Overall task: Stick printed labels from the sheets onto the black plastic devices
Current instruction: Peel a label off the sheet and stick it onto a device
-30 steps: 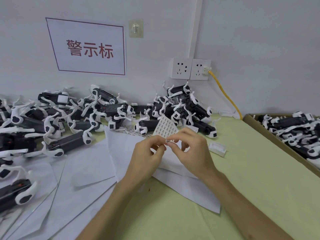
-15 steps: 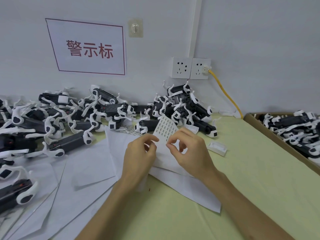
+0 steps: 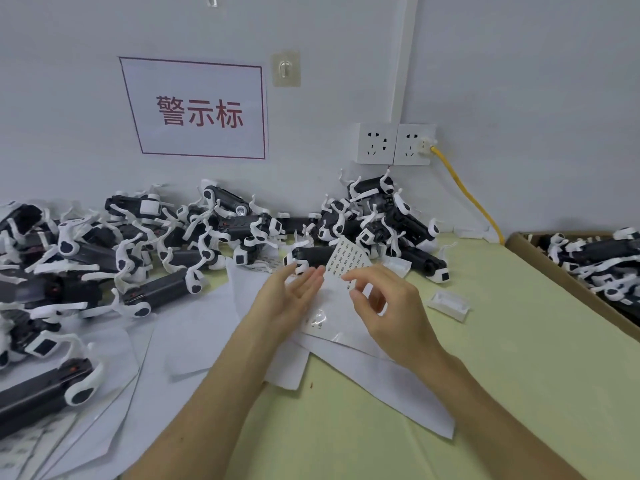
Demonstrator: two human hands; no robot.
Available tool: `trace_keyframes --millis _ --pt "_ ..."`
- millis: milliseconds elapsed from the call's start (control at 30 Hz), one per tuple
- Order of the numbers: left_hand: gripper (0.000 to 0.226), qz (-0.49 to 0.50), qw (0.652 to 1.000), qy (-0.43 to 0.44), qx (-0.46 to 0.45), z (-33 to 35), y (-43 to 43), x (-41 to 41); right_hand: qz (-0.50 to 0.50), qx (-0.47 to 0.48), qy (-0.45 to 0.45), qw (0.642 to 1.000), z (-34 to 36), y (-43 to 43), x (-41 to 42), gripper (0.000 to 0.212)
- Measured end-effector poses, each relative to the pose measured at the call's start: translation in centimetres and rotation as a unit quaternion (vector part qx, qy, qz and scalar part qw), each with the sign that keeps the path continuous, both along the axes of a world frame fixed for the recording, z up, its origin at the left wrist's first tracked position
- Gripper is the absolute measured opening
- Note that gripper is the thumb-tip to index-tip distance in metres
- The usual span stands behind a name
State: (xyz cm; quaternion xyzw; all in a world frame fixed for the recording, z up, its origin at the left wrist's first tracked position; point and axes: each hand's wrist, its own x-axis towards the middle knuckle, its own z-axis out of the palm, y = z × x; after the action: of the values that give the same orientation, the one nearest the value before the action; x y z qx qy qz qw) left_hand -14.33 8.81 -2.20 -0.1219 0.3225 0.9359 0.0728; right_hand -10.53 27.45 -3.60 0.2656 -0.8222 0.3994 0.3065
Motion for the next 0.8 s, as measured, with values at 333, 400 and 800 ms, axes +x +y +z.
trace_keyframes --millis 333,400,800 --pt "0.015 0.084 0.92 0.053 -0.378 -1.4 2.3 -4.9 -0.007 -0.033 -0.009 0.999 0.4 0.3 0.0 0.027" --pt "0.016 0.115 0.893 0.092 -0.425 -1.5 2.2 -4.5 -0.011 -0.041 -0.004 0.999 0.5 0.2 0.1 0.026" --pt "0.02 0.219 0.86 0.24 -0.394 1.1 1.4 2.2 0.097 -0.469 -0.397 0.783 2.5 0.2 -0.2 0.057"
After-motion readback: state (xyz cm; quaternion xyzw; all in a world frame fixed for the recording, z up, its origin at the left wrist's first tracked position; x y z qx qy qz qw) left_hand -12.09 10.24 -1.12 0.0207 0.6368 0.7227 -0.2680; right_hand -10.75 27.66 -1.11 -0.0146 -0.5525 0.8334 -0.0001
